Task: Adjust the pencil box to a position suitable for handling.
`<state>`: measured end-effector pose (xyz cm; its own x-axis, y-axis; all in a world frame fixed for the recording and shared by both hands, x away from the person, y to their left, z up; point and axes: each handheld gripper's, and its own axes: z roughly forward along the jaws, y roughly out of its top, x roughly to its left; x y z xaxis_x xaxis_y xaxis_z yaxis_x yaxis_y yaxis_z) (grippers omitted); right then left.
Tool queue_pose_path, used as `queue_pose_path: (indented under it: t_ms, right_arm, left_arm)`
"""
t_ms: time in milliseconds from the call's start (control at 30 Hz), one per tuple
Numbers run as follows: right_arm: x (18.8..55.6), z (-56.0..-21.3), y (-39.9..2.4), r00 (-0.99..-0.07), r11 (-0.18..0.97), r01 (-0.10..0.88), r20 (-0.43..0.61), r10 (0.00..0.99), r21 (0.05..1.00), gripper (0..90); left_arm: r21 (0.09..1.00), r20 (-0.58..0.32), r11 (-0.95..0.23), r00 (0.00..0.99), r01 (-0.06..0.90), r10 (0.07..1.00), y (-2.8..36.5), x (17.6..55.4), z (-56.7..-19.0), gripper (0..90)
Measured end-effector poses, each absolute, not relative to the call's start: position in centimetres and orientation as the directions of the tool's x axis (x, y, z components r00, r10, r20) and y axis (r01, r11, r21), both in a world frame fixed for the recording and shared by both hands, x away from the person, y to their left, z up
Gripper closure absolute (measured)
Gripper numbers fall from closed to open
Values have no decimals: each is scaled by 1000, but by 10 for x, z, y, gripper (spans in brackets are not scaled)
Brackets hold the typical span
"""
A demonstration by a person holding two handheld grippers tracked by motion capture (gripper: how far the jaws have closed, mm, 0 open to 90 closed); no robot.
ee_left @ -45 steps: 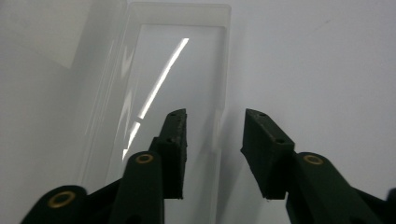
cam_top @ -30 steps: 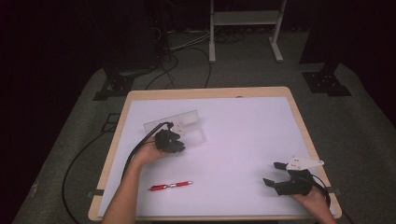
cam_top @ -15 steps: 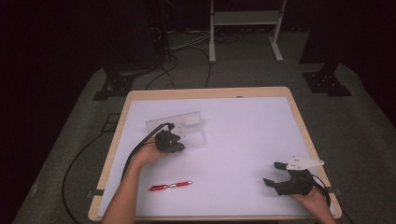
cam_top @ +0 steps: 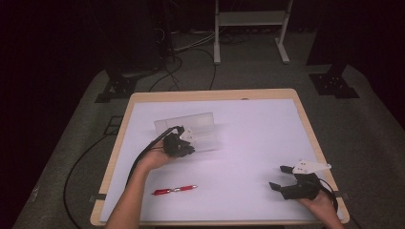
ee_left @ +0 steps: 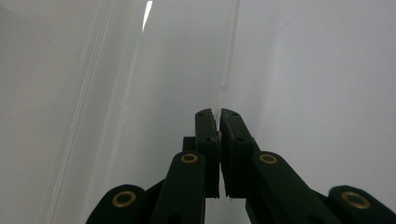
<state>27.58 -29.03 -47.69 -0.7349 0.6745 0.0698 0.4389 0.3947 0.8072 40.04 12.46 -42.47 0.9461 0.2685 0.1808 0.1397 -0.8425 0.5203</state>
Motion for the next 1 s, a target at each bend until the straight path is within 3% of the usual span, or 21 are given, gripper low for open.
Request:
queue_pose_path:
  t_ms: [1000]
  right_arm:
    - [276,-475,-295,-729,386,437,69,681,813,192]
  left_arm:
    - [517,195,-856,974,-4,113,46,367,-425,868]
